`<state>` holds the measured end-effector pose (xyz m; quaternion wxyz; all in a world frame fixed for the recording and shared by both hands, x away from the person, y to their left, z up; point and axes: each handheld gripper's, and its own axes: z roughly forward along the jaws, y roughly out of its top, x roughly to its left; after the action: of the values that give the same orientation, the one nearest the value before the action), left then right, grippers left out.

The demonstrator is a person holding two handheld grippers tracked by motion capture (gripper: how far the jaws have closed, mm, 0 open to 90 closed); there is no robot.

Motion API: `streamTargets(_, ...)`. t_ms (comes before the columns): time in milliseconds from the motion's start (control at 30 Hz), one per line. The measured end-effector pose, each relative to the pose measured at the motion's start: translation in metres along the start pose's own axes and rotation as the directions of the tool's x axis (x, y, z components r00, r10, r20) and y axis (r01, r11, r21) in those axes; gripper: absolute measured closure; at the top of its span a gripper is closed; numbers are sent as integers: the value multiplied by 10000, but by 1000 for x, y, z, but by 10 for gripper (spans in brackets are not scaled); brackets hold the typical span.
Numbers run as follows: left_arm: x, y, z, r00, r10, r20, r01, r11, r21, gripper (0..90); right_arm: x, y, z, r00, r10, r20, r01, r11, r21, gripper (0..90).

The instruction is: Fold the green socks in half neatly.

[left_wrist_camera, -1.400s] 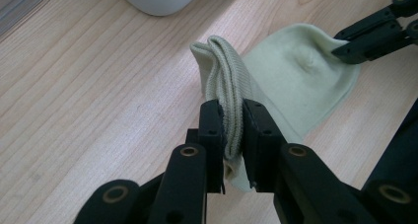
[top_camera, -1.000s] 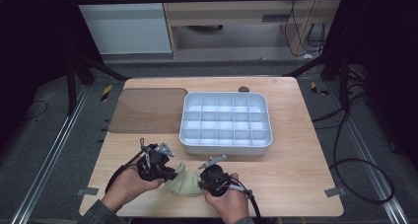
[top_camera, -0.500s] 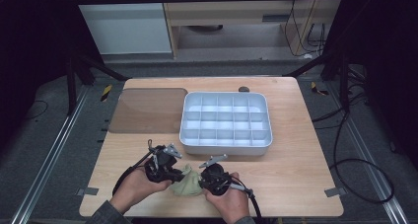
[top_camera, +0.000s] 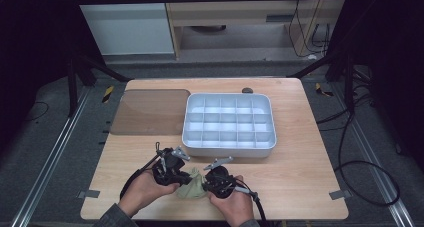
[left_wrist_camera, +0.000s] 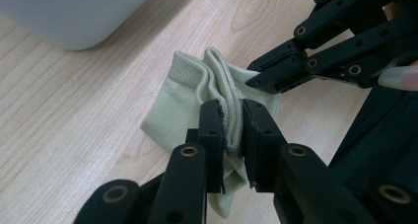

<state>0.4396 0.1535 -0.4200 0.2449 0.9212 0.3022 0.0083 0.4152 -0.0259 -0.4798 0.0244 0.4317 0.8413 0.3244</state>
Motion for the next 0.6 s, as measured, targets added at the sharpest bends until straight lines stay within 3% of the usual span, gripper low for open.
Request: streamTargets(600, -5, 0, 2, 9993, -271, 273, 281, 9990, -356, 764, -10, -5, -2, 9981, 497, -358, -507, 9983, -276, 872)
